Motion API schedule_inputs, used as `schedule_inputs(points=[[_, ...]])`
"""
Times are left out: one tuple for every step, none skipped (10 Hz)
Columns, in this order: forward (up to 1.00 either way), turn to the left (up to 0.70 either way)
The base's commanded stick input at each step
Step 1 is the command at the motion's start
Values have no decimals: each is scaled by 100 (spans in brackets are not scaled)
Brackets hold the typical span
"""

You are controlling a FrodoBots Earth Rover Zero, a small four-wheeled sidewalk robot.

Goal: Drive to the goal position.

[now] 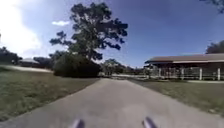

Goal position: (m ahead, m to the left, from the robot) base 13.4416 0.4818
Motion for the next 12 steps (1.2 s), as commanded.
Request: schedule_inputs(points=[[70, 0], [70, 0], [70, 0], [70, 0], [70, 0], [70, 0], [70, 0], [70, 0], [70, 0], [70, 0], [70, 0], [70, 0]])
